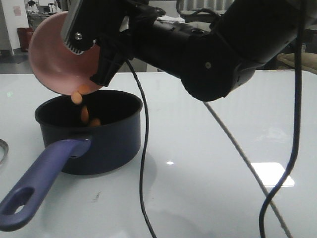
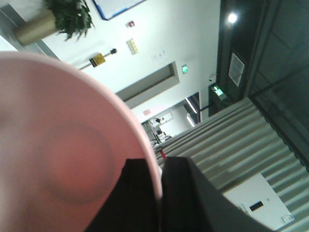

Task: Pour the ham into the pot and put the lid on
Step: 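Tilt the pink bowl to pour the ham slices into the saucepan, then carry the empty bowl back and lower it onto the table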

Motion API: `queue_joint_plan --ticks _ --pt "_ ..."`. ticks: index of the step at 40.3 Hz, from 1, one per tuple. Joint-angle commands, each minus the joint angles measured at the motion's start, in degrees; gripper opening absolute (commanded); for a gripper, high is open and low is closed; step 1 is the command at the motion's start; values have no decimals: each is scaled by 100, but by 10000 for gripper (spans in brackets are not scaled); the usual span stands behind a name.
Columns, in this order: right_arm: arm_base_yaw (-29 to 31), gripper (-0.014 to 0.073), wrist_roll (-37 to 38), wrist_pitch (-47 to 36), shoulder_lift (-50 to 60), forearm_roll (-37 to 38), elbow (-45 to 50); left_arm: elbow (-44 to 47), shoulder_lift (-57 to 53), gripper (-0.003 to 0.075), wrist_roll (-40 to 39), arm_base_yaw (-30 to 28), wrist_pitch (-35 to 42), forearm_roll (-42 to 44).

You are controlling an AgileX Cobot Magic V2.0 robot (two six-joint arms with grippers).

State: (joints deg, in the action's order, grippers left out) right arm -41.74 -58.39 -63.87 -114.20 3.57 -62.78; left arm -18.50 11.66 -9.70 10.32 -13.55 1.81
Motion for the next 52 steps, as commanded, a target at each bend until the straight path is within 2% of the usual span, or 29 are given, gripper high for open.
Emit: queue_joint_plan --ticks 1,7,13,18,21,25,30,42,52 --pt "15 148 -67 -650 255 -203 -146 -149 53 603 -3 48 459 7" --pt "15 135 813 -560 253 -460 -163 -149 53 603 -3 48 459 7" --pt "20 136 1316 -599 253 -818 -163 -149 53 603 -3 48 459 7" --pt "20 136 2397 -316 298 -1321 -163 -149 53 603 -3 48 459 7" --pt "20 136 3253 215 409 -1657 -163 -149 53 603 -3 48 459 7" --pt "24 136 4226 1344 670 -1842 -163 -149 53 603 -3 48 459 7" --pt "24 136 4816 2709 1079 -1847 -163 -149 53 603 -3 48 459 7" --pt "153 136 4990 5991 2183 -1886 -163 -149 53 603 -3 48 459 7" --pt "1050 136 5018 7782 2875 -2042 -163 -149 53 603 -3 48 459 7"
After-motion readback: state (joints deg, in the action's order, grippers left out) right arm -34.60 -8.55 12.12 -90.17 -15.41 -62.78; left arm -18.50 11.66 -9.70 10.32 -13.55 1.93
